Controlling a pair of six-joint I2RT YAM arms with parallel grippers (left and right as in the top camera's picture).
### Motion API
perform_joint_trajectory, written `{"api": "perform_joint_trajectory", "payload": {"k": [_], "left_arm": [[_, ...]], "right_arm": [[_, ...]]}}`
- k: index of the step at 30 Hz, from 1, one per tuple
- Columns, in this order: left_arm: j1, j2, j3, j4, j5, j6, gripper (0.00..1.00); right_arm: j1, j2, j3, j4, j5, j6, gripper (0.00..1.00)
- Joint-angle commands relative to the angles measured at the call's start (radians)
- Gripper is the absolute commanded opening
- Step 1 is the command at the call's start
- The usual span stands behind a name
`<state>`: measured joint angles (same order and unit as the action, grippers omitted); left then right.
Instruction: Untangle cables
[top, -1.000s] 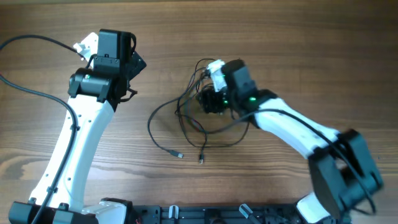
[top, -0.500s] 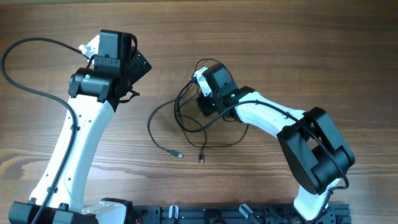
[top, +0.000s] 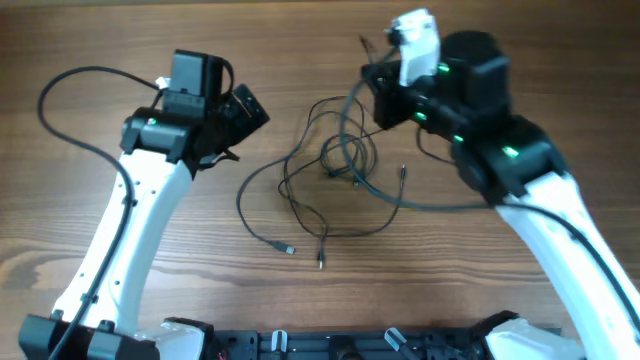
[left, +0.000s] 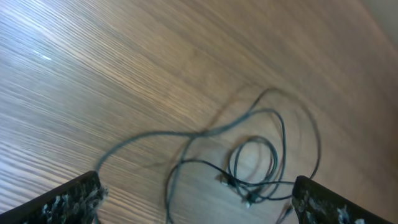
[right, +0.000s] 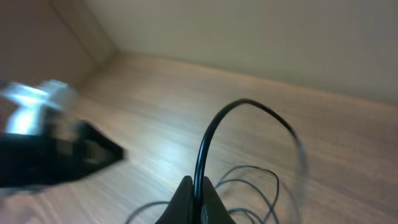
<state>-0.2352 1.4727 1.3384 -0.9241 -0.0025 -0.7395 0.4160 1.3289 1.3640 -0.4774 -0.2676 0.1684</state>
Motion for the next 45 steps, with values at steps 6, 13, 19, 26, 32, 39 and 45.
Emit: {"api": "perform_joint_trajectory", "payload": {"k": [6, 13, 19, 26, 32, 39, 45], "left_arm": [[-0.162, 0.187, 0.0, 0.063, 0.02, -0.002, 1.0], [-0.179, 0.344, 0.0, 0.173, -0.019, -0.002, 1.0], [-0.18, 0.499, 0.0, 0.256, -0.04, -0.002, 0.98], [-0.179, 0.619, 0.0, 0.24, -0.042, -0.002, 0.33], [-0.179, 0.631, 0.0, 0.214, -0.101, -0.002, 0.28], [-0.176, 0.631, 0.0, 0.209, -0.103, -0.002, 0.3], [-0.176, 0.631, 0.0, 0.21, -0.103, -0.002, 0.34]], "right_arm": [[-0.085, -0.195, -0.001, -0.031, 0.003, 0.016, 0.04], [-0.152, -0.289, -0.001, -0.185, 0.178, 0.018, 0.04], [-0.152, -0.291, -0.001, -0.222, 0.179, 0.019, 0.04], [-0.177, -0.281, -0.001, -0.208, 0.564, 0.015, 0.04], [-0.437, -0.167, -0.001, -0.305, 0.71, 0.086, 0.04], [-0.612, 0.146, -0.011, -0.438, 0.387, 0.121, 0.3], [-0.61, 0.289, -0.011, -0.445, 0.114, 0.123, 1.0]]}}
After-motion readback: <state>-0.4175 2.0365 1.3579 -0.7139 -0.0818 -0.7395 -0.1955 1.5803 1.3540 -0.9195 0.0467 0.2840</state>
